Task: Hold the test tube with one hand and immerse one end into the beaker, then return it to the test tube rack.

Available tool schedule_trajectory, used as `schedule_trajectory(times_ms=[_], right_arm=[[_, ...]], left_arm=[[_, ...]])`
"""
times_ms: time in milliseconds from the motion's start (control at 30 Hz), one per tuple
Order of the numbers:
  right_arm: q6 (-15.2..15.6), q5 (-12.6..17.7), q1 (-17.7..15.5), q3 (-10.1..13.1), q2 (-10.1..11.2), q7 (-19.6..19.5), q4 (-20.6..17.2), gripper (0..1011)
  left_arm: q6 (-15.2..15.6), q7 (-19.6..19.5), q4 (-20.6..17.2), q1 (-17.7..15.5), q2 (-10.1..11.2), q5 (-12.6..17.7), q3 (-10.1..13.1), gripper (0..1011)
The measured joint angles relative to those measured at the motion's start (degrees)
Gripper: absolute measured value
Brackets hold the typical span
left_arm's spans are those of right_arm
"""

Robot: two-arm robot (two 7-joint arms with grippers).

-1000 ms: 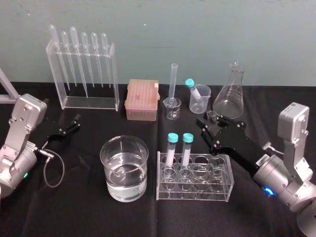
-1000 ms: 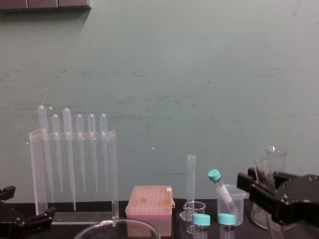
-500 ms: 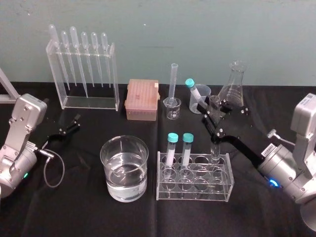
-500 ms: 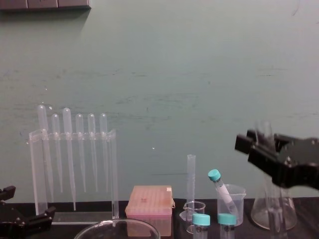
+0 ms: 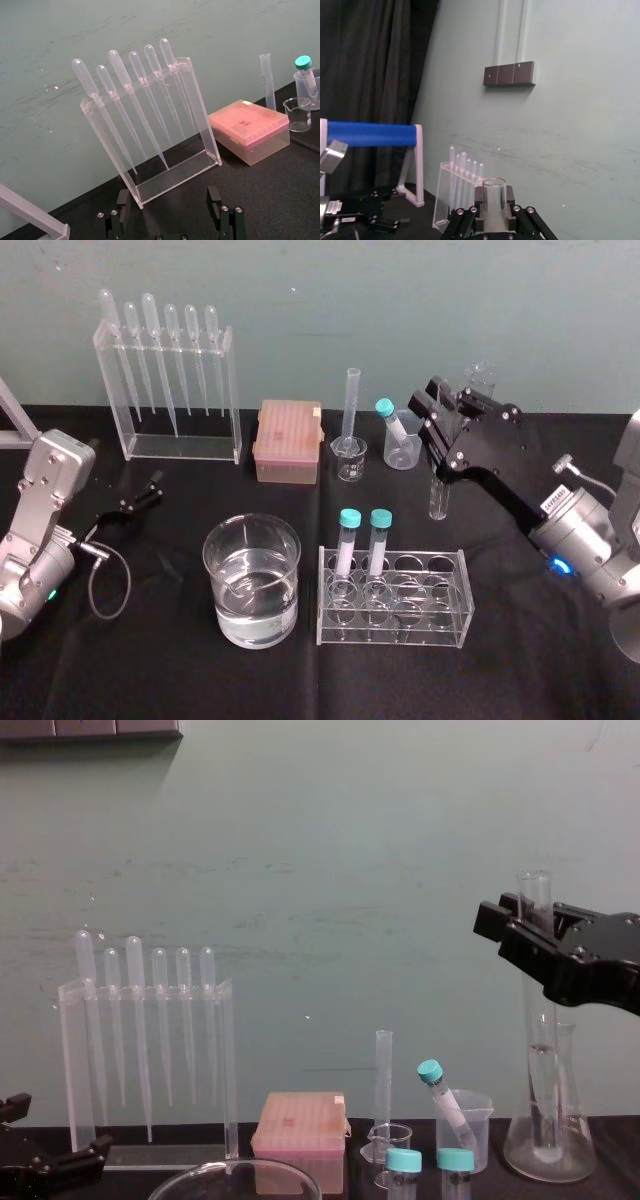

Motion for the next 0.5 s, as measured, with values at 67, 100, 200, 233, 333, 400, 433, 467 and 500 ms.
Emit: schedule_trajectory(times_ms=[67, 100, 200, 233, 333, 400, 433, 467, 500], right_arm=[[-0.24, 0.07, 0.99, 0.0, -0.33, 0.33, 0.93, 225], [-0.3, 0.1, 1.23, -0.01, -0.4, 0.42, 1.11, 225], [-0.54, 0.46, 2.62, -0.02, -0.75, 0.93, 2.06, 225], [-0.62, 0.63, 2.92, -0.02, -0.83, 1.09, 2.28, 225], [-0.78, 1.22, 4.31, -0.08, -1.21, 1.65, 3.07, 225], [-0.78, 1.81, 5.25, -0.26, -1.5, 2.12, 3.77, 225], [-0.76, 1.97, 5.55, -0.35, -1.59, 2.27, 4.02, 225], [-0.68, 2.11, 5.87, -0.46, -1.67, 2.42, 4.28, 225], [-0.42, 2.35, 6.37, -0.71, -1.79, 2.69, 4.8, 225]], left_arm=[[0.0, 0.0, 0.0, 0.0, 0.0, 0.0, 0.0, 1000], [0.0, 0.0, 0.0, 0.0, 0.0, 0.0, 0.0, 1000], [0.0, 0.0, 0.0, 0.0, 0.0, 0.0, 0.0, 1000], [0.0, 0.0, 0.0, 0.0, 0.0, 0.0, 0.0, 1000], [0.0, 0.0, 0.0, 0.0, 0.0, 0.0, 0.0, 1000], [0.0, 0.0, 0.0, 0.0, 0.0, 0.0, 0.0, 1000], [0.0, 0.0, 0.0, 0.0, 0.0, 0.0, 0.0, 1000], [0.0, 0.0, 0.0, 0.0, 0.0, 0.0, 0.0, 1000], [0.0, 0.0, 0.0, 0.0, 0.0, 0.0, 0.0, 1000]])
